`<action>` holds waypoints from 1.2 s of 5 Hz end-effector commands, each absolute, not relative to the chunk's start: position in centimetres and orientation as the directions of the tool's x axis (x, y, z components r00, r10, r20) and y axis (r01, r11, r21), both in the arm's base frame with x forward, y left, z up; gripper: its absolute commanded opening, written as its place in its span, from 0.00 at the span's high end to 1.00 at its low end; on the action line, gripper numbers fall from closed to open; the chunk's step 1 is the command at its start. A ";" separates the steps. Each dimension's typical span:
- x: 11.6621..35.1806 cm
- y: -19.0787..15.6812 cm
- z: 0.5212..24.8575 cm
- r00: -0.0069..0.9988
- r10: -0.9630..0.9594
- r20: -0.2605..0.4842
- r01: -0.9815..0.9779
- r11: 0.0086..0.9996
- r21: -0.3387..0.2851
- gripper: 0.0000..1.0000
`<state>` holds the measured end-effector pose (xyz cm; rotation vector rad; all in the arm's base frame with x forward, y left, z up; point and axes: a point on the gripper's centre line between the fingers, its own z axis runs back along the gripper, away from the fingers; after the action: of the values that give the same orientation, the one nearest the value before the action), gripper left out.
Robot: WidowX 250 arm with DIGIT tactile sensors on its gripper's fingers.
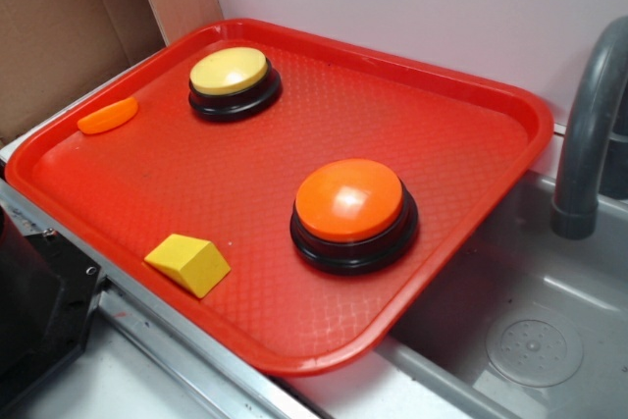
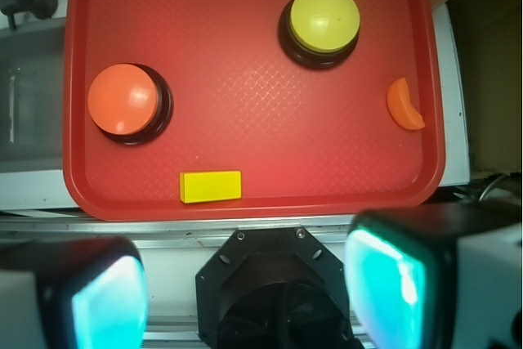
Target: Push the orange button.
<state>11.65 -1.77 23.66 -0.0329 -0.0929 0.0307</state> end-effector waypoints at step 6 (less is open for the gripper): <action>20.5 -14.1 11.1 0.924 -0.358 0.131 0.357 0.933 0.034 0.00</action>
<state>20.36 -13.63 9.80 0.0382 -0.0763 -0.3664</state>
